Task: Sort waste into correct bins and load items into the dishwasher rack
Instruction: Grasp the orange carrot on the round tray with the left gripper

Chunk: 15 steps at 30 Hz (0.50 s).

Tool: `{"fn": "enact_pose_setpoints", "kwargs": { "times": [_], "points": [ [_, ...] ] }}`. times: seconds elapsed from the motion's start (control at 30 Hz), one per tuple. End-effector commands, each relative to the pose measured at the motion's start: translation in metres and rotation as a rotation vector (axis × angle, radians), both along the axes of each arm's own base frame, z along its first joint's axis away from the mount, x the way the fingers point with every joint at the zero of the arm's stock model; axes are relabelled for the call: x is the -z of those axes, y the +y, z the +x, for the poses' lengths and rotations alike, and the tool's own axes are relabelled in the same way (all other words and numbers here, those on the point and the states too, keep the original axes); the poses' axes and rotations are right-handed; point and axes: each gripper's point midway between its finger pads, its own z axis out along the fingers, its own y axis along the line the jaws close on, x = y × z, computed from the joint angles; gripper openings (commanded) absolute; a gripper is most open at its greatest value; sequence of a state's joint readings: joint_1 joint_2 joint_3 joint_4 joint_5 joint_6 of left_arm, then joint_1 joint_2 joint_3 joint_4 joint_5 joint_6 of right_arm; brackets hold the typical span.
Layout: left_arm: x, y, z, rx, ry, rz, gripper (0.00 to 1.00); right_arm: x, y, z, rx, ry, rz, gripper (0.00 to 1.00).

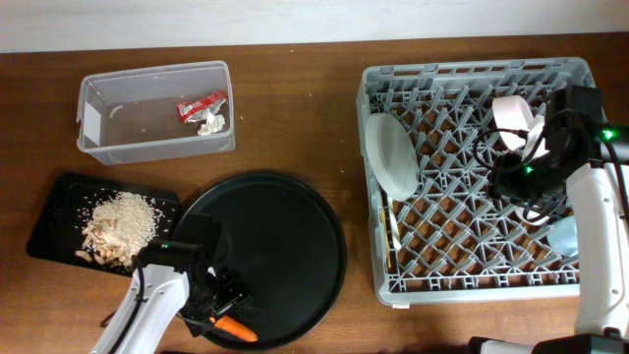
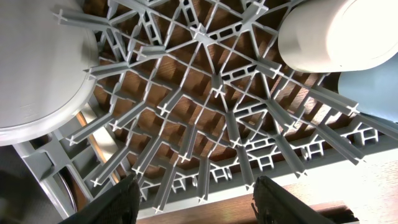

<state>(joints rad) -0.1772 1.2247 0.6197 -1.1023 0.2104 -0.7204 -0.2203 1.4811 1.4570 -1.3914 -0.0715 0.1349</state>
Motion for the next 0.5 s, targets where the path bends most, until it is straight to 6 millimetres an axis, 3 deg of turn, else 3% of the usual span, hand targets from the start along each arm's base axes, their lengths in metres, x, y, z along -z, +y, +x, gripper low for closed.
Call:
{"fn": "enact_pose_setpoints", "kwargs": {
  "times": [0.0, 0.13, 0.33, 0.4, 0.47],
  "points": [
    [0.009, 0.000, -0.009, -0.026, 0.020, -0.004, 0.75, -0.004, -0.001, 0.002, 0.008, -0.016, 0.000, 0.62],
    [0.030, -0.001, -0.005, -0.032, -0.035, -0.014, 0.70, -0.004, -0.001, 0.002, 0.008, -0.016, 0.000, 0.62],
    [0.042, -0.001, 0.003, -0.031, -0.091, -0.017, 0.58, -0.004, -0.001, 0.002, 0.008, -0.015, 0.001, 0.62],
    [0.041, -0.004, 0.015, -0.031, -0.141, -0.031, 0.39, -0.004, -0.001, 0.002, 0.008, -0.015, 0.000, 0.62],
    [0.041, -0.005, 0.022, -0.031, -0.166, -0.036, 0.32, -0.004, -0.001, 0.002, 0.008, -0.015, 0.000, 0.62]
  ]
}}
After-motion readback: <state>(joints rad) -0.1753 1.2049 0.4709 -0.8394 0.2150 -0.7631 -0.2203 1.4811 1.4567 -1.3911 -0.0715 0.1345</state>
